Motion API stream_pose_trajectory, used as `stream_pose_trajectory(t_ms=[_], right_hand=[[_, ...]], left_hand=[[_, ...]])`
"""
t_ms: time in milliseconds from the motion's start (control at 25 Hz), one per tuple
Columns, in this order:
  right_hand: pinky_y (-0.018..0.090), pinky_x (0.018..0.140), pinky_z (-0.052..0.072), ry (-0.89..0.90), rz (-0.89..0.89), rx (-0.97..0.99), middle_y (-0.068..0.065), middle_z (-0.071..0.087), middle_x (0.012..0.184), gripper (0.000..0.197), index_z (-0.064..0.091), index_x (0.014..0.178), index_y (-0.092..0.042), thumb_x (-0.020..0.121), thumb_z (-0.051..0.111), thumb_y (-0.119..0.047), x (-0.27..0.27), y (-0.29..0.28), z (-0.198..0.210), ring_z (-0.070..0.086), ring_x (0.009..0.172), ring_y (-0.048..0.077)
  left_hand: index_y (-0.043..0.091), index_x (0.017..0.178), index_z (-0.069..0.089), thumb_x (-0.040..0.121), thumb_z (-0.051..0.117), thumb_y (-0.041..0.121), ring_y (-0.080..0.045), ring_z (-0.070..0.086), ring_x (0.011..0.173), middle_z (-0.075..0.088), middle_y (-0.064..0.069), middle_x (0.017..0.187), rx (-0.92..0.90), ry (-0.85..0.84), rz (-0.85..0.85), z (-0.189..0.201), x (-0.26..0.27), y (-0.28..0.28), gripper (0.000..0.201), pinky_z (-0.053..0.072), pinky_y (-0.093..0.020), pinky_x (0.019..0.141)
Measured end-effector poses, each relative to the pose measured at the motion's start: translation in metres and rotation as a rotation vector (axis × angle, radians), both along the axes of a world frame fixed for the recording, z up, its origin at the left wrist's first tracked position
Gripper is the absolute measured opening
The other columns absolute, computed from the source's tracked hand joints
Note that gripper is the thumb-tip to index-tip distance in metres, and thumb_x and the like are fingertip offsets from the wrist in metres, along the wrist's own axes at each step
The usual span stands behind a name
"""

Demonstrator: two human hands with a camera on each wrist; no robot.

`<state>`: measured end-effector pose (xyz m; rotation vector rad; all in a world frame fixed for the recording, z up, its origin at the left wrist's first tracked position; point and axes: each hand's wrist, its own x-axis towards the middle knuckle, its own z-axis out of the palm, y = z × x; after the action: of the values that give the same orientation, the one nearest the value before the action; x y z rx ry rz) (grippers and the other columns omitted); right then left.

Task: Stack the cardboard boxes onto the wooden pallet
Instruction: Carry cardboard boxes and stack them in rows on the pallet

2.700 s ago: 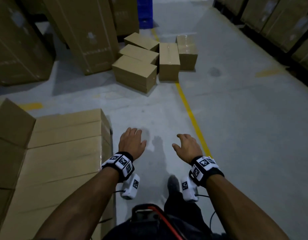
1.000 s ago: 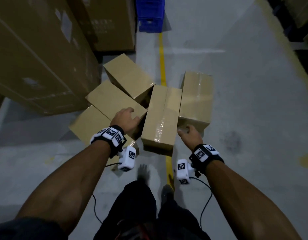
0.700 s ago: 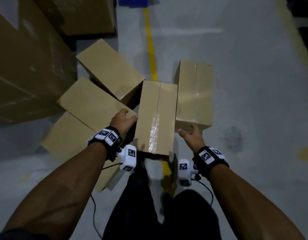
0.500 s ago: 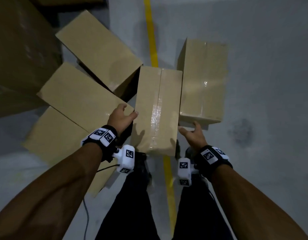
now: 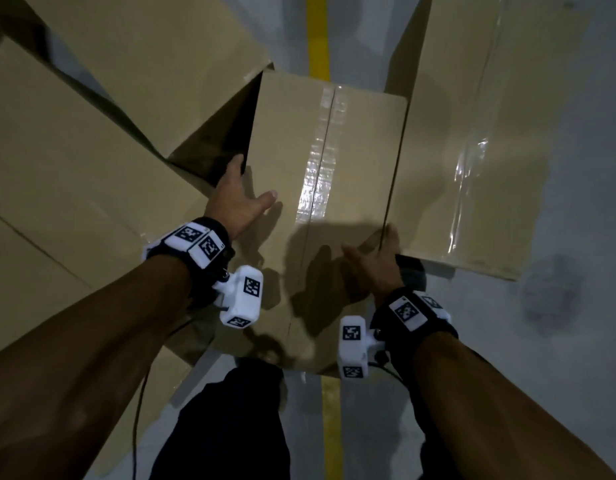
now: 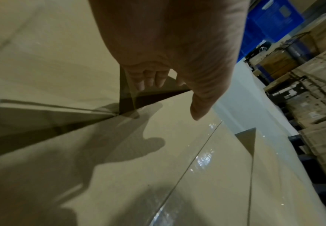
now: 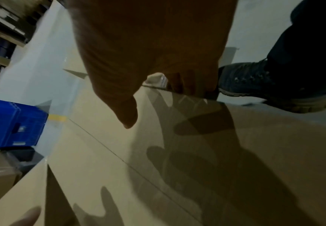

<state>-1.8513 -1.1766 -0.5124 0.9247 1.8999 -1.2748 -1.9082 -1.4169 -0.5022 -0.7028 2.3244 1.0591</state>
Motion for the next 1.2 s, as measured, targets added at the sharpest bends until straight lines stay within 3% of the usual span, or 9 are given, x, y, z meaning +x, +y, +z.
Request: stream_pose_trajectory(t_ms=[80,120,240,360,560,720,920,1080,1200], right_hand=[[0.028,0.101,0.039,0.037,-0.006,0.059,-0.008,0.042,0.125,0.092,0.015,0.157,-0.022,0.087,0.075,-0.023,0.004,-0.002,-0.013,0.045,0.120,0.014],[0.028,0.102,0.038,0.044,-0.004,0.071,-0.007,0.044,0.125,0.094,0.012,0.158,-0.023,0.088,0.075,-0.023,0.007,-0.004,-0.012,0.045,0.118,0.014],[0.051,0.108,0.044,0.047,-0.020,0.081,0.009,0.048,0.142,0.111,0.006,0.154,-0.042,0.071,0.079,-0.048,0.006,-0.012,-0.012,0.050,0.127,0.033],[0.056,0.104,0.046,0.039,-0.025,0.081,0.012,0.044,0.146,0.120,0.008,0.146,-0.055,0.046,0.074,-0.064,0.007,-0.010,-0.021,0.048,0.129,0.035],[0.045,0.110,0.037,0.088,-0.041,-0.046,0.006,0.027,0.156,0.115,0.002,0.150,-0.049,0.075,0.085,-0.020,0.006,-0.004,-0.027,0.035,0.129,0.020],[0.057,0.110,0.040,0.086,-0.026,0.013,0.012,0.036,0.152,0.117,-0.005,0.153,-0.050,0.078,0.083,-0.027,0.008,-0.002,-0.018,0.044,0.130,0.035],[0.059,0.100,0.049,0.058,-0.048,0.027,0.009,0.037,0.149,0.119,-0.002,0.152,-0.049,0.073,0.086,-0.033,0.007,0.003,0.039,0.043,0.131,0.036],[0.058,0.094,0.053,0.111,-0.030,0.063,0.007,0.043,0.146,0.124,0.007,0.149,-0.050,0.053,0.084,-0.056,0.011,0.000,0.130,0.047,0.130,0.034],[0.059,0.099,0.050,0.188,-0.010,0.072,0.008,0.042,0.148,0.124,0.005,0.152,-0.046,0.059,0.087,-0.047,0.011,-0.006,0.203,0.046,0.132,0.034]], left_hand=[[0.016,0.157,0.012,0.085,0.075,0.038,-0.028,0.040,0.139,0.037,-0.009,0.155,0.018,-0.034,0.017,-0.023,-0.008,-0.001,0.098,0.035,-0.038,0.113],[0.015,0.155,0.016,0.083,0.077,0.039,-0.029,0.044,0.135,0.043,-0.009,0.151,0.026,-0.047,0.023,-0.030,-0.010,-0.003,0.097,0.038,-0.040,0.112],[0.011,0.144,0.034,0.082,0.079,0.033,-0.027,0.053,0.124,0.055,-0.007,0.137,0.064,-0.083,0.025,-0.045,-0.013,-0.006,0.080,0.042,-0.040,0.107],[0.009,0.139,0.033,0.081,0.081,0.029,-0.026,0.050,0.124,0.052,-0.008,0.136,0.081,-0.108,0.022,-0.055,-0.015,-0.008,0.078,0.040,-0.034,0.104],[0.013,0.138,0.024,0.076,0.084,0.030,-0.024,0.045,0.126,0.046,-0.005,0.136,0.116,-0.130,0.008,-0.065,-0.021,-0.007,0.088,0.037,-0.038,0.106],[0.014,0.140,0.026,0.073,0.086,0.031,-0.021,0.046,0.124,0.048,-0.001,0.132,0.096,-0.057,0.029,-0.051,-0.012,-0.002,0.091,0.037,-0.035,0.106],[0.022,0.144,0.029,0.072,0.087,0.033,-0.020,0.052,0.121,0.053,0.006,0.128,0.127,0.047,0.081,0.022,0.003,-0.001,0.093,0.041,-0.037,0.105],[0.027,0.150,0.023,0.074,0.086,0.028,-0.012,0.046,0.118,0.048,0.010,0.129,0.157,0.089,0.048,0.121,0.012,0.000,0.099,0.036,-0.029,0.100],[0.025,0.154,0.011,0.069,0.089,0.031,-0.020,0.039,0.136,0.038,0.001,0.152,0.142,0.119,0.005,0.193,0.022,-0.003,0.116,0.033,-0.039,0.113]])
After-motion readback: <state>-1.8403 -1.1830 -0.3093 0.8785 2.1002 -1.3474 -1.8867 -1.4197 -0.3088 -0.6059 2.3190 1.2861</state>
